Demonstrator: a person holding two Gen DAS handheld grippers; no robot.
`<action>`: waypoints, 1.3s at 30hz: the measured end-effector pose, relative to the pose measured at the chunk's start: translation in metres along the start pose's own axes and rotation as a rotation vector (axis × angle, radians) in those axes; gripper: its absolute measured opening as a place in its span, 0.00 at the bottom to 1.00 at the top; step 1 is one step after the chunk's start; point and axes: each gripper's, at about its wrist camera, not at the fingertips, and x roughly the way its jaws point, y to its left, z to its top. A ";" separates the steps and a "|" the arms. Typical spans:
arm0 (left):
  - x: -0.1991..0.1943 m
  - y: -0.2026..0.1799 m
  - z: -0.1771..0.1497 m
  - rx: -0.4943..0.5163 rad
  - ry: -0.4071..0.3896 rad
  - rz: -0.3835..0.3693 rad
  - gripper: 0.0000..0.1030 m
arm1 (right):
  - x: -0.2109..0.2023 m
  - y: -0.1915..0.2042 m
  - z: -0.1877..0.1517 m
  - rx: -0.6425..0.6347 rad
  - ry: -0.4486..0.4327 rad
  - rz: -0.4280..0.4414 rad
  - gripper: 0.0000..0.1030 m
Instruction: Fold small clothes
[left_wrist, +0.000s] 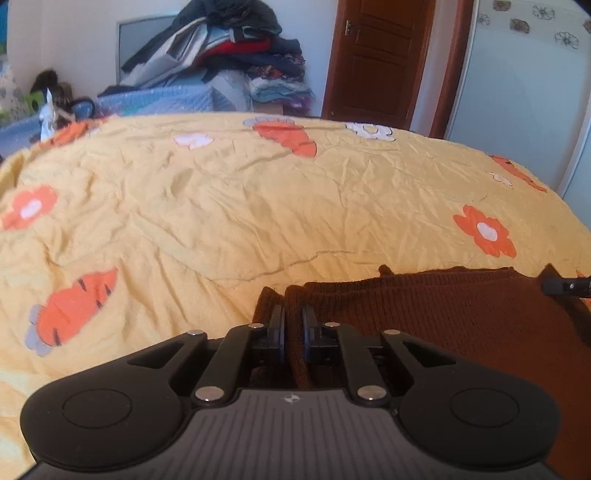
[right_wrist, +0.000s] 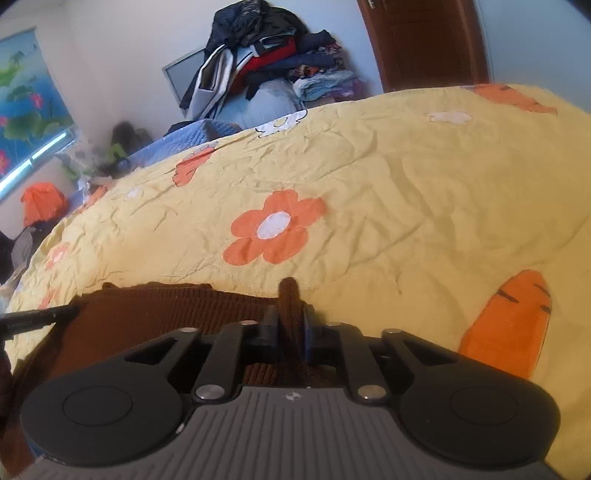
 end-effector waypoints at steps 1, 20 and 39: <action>-0.011 -0.002 0.002 0.007 -0.019 0.012 0.15 | -0.007 0.001 0.001 0.014 -0.003 -0.003 0.63; 0.027 -0.053 -0.019 0.104 -0.029 -0.011 0.68 | 0.039 0.053 -0.008 -0.361 0.050 -0.134 1.00; 0.024 -0.054 -0.020 0.077 -0.048 0.007 0.71 | 0.021 0.067 -0.034 -0.350 0.009 -0.156 1.00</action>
